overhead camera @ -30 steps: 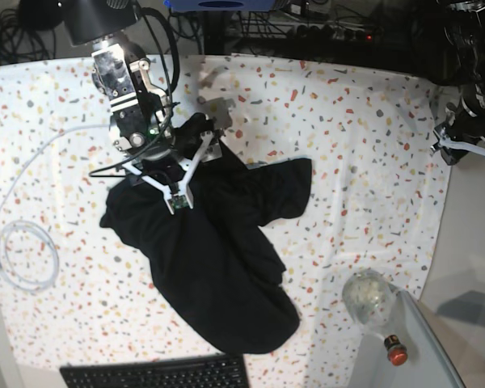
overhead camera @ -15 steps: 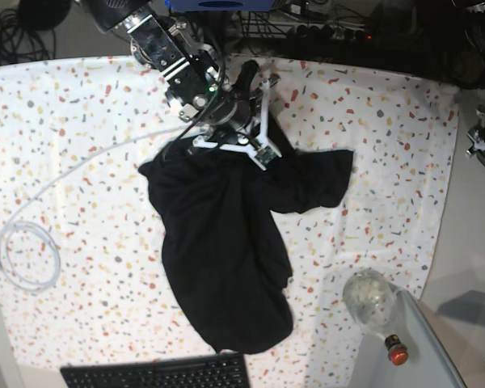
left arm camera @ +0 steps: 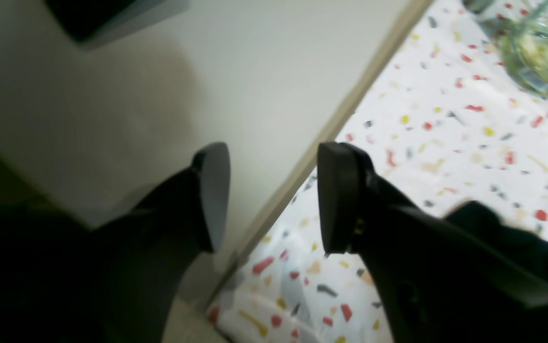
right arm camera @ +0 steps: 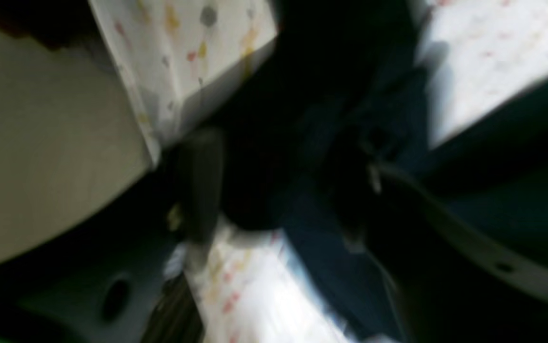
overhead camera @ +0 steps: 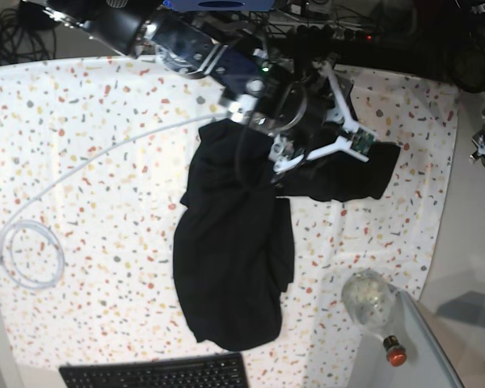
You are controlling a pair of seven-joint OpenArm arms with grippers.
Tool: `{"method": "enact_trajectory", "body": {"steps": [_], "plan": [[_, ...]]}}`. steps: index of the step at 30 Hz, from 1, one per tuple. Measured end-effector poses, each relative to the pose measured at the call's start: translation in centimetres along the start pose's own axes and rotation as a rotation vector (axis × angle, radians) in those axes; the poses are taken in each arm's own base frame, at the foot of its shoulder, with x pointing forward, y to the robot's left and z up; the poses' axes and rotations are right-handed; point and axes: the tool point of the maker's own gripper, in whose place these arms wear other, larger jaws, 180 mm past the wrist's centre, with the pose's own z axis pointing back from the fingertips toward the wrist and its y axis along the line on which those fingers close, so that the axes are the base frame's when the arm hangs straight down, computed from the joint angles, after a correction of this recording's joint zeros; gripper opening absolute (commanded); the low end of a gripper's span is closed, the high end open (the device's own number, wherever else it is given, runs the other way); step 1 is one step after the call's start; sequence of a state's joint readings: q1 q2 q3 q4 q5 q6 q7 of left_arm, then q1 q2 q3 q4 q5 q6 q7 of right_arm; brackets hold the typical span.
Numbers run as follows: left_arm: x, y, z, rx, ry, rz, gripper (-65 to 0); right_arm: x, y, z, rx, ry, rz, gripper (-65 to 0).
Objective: Layout the t-shirt on the table in an organized manner, then fold the t-shirt properly
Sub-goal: 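Grasp opposite shirt ends with both grippers and pull them apart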
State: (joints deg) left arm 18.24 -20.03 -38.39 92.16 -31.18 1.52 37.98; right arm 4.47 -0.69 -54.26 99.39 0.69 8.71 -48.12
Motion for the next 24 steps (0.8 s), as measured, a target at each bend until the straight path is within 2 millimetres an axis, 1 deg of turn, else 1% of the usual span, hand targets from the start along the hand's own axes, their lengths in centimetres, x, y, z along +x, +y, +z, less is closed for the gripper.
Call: {"method": "enact_trajectory", "body": {"steps": [1,2,3,5,7,8,9,10,11,13,14,16,17,19,21,24], "plan": [[-1.1,-1.8,0.0,-0.043,0.04,-0.024,-38.2,-0.1,-2.3,1.2,-0.057,-0.022,-0.016,-27.3],[-1.9,-3.8,0.0,-0.093,0.061,-0.051,-40.5,-0.7,-4.9,2.2,-0.12,-0.02,-0.047,-27.5],[-2.8,-6.1,0.1,-0.148,0.077,-0.073,-44.4,-1.6,-7.1,2.8,-0.169,-0.008,-0.093,-27.8],[-5.4,-10.8,0.5,-0.263,0.127,-0.095,-53.6,-3.4,-12.8,3.8,-0.3,0.028,-0.2,-27.8],[-8.4,-14.1,1.2,-0.335,0.19,-0.118,-63.0,-4.6,-18.8,4.4,-0.407,0.041,-0.278,-27.6],[-10.0,-15.4,1.7,-0.359,0.223,-0.129,-65.0,-5.3,-21.4,4.4,-0.447,0.052,-0.308,-27.6],[-11.3,-16.7,2.2,-0.39,0.253,-0.132,-65.0,-6.3,-23.6,4.3,-0.489,0.069,-0.332,-27.6],[-12.4,-18.0,2.7,-0.421,0.275,-0.137,-65.0,-7.0,-25.6,3.9,-0.51,0.073,-0.353,-27.5],[-13.2,-19.4,3.2,-0.458,0.291,-0.137,-65.0,-8.1,-27.2,3.4,-0.52,0.097,-0.359,-27.5],[-14.0,-21.2,3.8,-0.499,0.302,-0.135,-65.0,-10.4,-28.8,1.4,-0.486,0.137,-0.376,-27.5],[-14.4,-21.8,4.1,-0.511,0.309,-0.131,-65.0,-11.6,-29.3,0.4,-0.468,0.169,-0.4,-27.5],[-15.5,-22.3,4.5,-0.522,0.327,-0.131,-65.0,-13.3,-30.3,-1.5,-0.446,0.188,-0.472,-27.5],[-16.2,-22.3,4.7,-0.526,0.342,-0.138,-65.0,-13.6,-30.7,-2.4,-0.432,0.174,-0.516,-27.5],[-17.8,-21.8,4.5,-0.507,0.38,-0.138,-65.0,-13.4,-31.4,-3.8,-0.419,0.138,-0.576,-27.5],[-18.6,-20.9,3.9,-0.479,0.385,-0.165,-65.0,-13.6,-31.7,-4.3,-0.417,0.116,-0.623,-27.5],[-19.7,-18.4,2.3,-0.382,0.386,-0.276,-65.0,-14.7,-31.3,-4.5,-0.409,0.132,-0.662,-27.5]]}}
